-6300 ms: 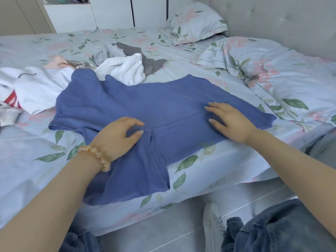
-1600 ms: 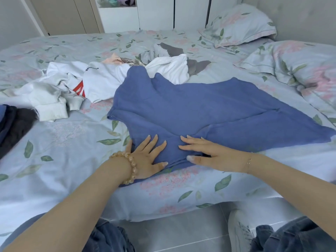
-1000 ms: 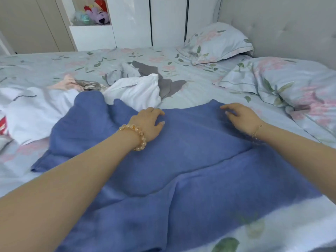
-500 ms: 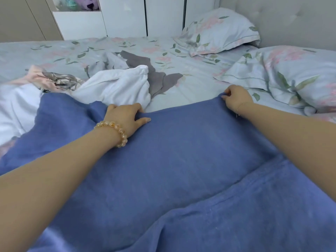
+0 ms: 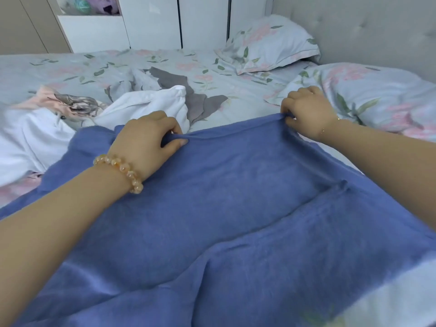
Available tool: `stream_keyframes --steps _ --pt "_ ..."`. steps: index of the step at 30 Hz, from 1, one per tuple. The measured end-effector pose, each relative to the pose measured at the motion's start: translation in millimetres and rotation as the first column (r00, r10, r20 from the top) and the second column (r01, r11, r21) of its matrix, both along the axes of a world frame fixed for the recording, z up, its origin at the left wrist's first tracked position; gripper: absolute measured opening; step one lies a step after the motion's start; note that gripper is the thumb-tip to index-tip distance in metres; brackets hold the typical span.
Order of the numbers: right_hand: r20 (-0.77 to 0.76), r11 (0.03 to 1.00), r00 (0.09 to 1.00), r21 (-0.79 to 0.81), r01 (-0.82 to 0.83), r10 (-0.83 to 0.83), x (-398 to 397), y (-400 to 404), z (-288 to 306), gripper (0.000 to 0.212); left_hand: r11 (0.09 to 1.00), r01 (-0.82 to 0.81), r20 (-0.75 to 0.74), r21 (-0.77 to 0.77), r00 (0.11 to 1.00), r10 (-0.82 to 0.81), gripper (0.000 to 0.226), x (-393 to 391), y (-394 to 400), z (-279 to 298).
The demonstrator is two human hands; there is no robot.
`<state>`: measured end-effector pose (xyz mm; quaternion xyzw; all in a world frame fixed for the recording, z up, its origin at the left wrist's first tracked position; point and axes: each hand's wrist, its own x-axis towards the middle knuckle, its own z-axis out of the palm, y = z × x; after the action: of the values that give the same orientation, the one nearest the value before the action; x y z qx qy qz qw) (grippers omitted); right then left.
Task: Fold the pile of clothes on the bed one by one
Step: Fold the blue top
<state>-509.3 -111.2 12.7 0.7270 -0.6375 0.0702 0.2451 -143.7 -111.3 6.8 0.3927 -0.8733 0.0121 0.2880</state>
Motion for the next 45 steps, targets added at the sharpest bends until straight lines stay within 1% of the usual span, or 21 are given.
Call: stream_keyframes --steps 2,5,9,12,14,16,18,19,22,24,26,27,29,32,35,37,38,40,42,43,45 --pt "0.035 0.995 0.998 -0.088 -0.05 0.053 -8 39 9 0.015 0.997 0.063 0.022 -0.044 0.998 -0.062 0.018 2 30 11" --pt "0.027 0.99 0.995 -0.105 -0.089 0.092 -21 100 11 0.019 0.989 0.145 0.08 -0.038 0.987 -0.141 0.018 5 78 17" --pt "-0.051 0.998 0.998 -0.057 -0.031 0.028 -36 162 -5 0.028 0.974 0.228 0.171 0.003 0.959 -0.225 0.024 0 128 1" --pt "-0.098 1.0 0.995 -0.029 -0.006 0.003 -40 187 -23 0.019 0.97 0.239 0.259 0.034 0.936 -0.24 0.023 -8 151 -20" --pt "-0.125 0.999 0.992 0.043 0.026 -0.02 -40 196 -34 0.019 0.974 0.218 0.296 0.054 0.928 -0.225 0.023 -9 162 -33" --pt "-0.122 0.979 0.987 0.163 0.12 -0.101 -36 200 -39 0.024 0.977 0.191 0.305 0.097 0.928 -0.212 0.026 -7 170 -39" --pt "-0.046 0.959 0.978 0.195 0.207 -0.202 -22 201 -32 0.028 0.98 0.175 0.257 0.095 0.947 -0.194 0.032 -7 173 -36" --pt "0.035 0.962 0.978 0.191 0.196 -0.207 -10 199 -28 0.032 0.982 0.17 0.201 0.08 0.962 -0.183 0.035 -9 174 -32" --pt "0.344 0.99 0.938 0.14 -0.006 -0.043 47 184 -18 0.041 0.99 0.118 0.062 0.079 0.991 -0.123 0.038 -16 168 -23" --pt "0.487 0.962 0.874 0.239 -0.134 0.0 86 167 -22 0.041 0.981 0.045 0.155 0.191 0.985 -0.075 0.064 -17 163 -28" --pt "0.468 0.888 0.882 0.43 -0.165 -0.063 110 150 -35 0.052 0.939 -0.036 0.362 0.343 0.927 -0.096 0.101 -14 160 -42" --pt "0.425 0.842 0.901 0.516 -0.156 -0.093 112 145 -44 0.059 0.914 -0.076 0.441 0.397 0.89 -0.118 0.109 -12 160 -50" --pt "0.373 0.791 0.919 0.597 -0.132 -0.128 97 144 -59 0.065 0.896 -0.099 0.479 0.432 0.868 -0.135 0.106 -11 160 -60" --pt "0.388 0.829 0.899 0.557 -0.052 -0.204 52 147 -65 0.065 0.896 -0.098 0.48 0.432 0.867 -0.137 0.102 -11 158 -64" --pt "0.291 0.809 0.906 0.581 0.087 -0.307 12 146 -60 0.064 0.899 -0.091 0.503 0.428 0.851 -0.152 0.108 -12 157 -65" --pt "0.235 0.781 0.9 0.604 0.16 -0.366 4 142 -59 0.062 0.868 -0.069 0.452 0.492 0.872 -0.186 0.111 -10 155 -62" --pt "0.215 0.777 0.898 0.6 0.188 -0.384 8 140 -59 0.06 0.828 -0.042 0.369 0.559 0.907 -0.202 0.105 -7 155 -58" --pt "0.245 0.839 0.909 0.516 0.172 -0.336 29 136 -53 0.05 0.747 0.07 0.075 0.661 0.984 -0.159 0.072 3 151 -44" --pt "0.361 0.931 0.91 0.36 0.065 -0.203 66 137 -41 0.039 0.787 0.144 -0.201 0.6 0.979 -0.026 0.035 18 135 -32" --pt "0.434 0.954 0.889 0.3 0.01 -0.146 89 138 -34 0.036 0.816 0.141 -0.277 0.56 0.961 0.024 0.023 29 126 -26" --pt "0.548 0.965 0.829 0.26 -0.039 -0.114 140 142 -18 0.026 0.846 0.051 -0.301 0.531 0.945 0.131 0.006 55 106 -18"
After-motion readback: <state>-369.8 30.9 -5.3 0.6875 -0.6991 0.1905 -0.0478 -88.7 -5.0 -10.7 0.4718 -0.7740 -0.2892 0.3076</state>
